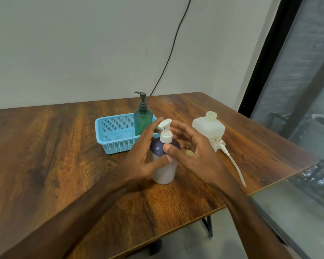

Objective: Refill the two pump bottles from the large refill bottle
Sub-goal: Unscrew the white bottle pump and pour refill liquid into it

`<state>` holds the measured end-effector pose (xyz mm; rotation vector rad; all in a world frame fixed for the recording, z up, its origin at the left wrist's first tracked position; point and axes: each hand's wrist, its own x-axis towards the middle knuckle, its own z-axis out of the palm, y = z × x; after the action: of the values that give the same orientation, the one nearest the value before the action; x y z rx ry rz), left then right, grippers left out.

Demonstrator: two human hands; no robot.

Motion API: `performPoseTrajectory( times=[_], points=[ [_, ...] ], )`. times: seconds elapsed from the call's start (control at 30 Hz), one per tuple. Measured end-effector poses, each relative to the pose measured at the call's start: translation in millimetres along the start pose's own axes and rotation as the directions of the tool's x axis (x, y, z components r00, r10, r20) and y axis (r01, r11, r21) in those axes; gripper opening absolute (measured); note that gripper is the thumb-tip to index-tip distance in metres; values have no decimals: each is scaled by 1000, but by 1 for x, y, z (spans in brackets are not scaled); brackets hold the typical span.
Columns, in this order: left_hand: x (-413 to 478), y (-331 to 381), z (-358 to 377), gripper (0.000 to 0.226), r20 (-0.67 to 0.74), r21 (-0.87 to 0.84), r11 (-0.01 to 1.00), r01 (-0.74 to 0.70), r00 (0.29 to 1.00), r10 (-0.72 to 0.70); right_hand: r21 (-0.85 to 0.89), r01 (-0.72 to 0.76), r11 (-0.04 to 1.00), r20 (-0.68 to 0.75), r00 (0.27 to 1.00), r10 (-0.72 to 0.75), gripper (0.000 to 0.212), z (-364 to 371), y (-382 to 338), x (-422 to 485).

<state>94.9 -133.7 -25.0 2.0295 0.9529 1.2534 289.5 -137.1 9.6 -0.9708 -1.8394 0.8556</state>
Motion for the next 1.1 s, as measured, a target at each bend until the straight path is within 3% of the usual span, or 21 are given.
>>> performPoseTrajectory(
  times=[0.07,0.2,0.33,0.43,0.57,0.67,0.83,0.97,1.1],
  points=[
    [-2,1,-2,75,-50,-84,996,5,999,-10,38,-33,999,16,999,32,67,9,7,-6],
    [2,8,1,53,-119,-168,985,-50,992,30,50,-2,999,15,1000,1,54,17,9,-6],
    [9,10,-2,29,-230,-9,999,-47,972,43,56,8,998,40,999,-11,54,13,9,-4],
    [11,11,-3,31,-292,36,999,-18,956,28,60,9,998,41,999,-11,51,13,9,-5],
    [15,11,-2,44,-374,-61,995,76,923,-93,30,-12,999,39,999,11,43,16,7,-6],
    [18,12,3,55,-351,-115,982,151,918,-182,31,-17,999,50,999,15,36,17,7,-6],
    [30,10,6,57,-237,-214,943,254,923,-302,15,-28,1000,48,998,27,50,16,9,-5],
    [38,23,10,31,-123,-243,946,213,961,-248,-3,-19,1000,55,998,19,54,14,9,-4],
    [33,26,4,23,-94,-210,968,140,982,-163,-4,-14,1000,57,998,14,53,13,12,-3]
  ],
)
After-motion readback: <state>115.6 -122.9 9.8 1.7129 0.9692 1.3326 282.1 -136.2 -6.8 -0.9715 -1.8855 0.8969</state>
